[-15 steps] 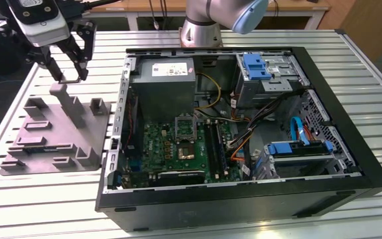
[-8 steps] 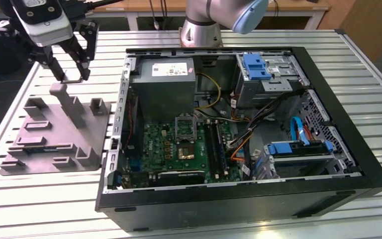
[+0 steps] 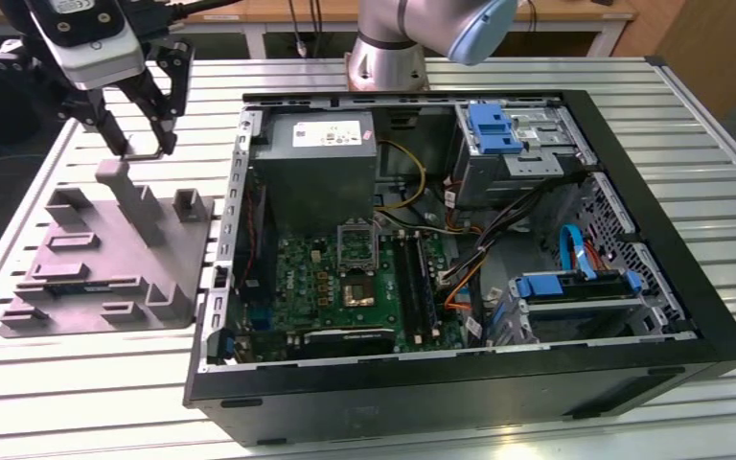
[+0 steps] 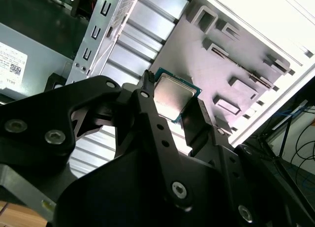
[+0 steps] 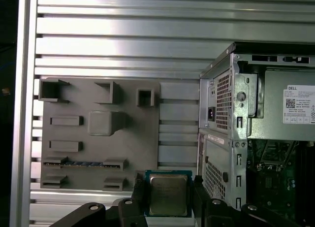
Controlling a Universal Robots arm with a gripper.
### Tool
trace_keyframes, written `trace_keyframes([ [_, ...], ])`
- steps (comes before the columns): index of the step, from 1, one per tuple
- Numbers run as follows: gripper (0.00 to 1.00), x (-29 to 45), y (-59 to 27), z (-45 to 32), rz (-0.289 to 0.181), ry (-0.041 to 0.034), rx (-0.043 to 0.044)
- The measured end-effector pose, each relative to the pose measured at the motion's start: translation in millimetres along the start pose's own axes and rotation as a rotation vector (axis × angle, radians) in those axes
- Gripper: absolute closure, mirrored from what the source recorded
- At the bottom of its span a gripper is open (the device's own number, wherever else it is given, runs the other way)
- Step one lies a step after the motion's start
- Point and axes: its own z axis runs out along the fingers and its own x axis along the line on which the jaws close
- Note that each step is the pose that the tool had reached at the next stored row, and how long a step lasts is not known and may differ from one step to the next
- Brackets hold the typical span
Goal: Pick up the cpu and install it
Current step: 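Pick up the cpu and move it towards the insertion slot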
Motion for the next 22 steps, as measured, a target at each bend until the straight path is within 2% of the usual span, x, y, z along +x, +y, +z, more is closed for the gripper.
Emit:
trace_keyframes([
  [22,0.53,-6.1,-0.1,-0.1,0.0,0.0001,0.0001],
])
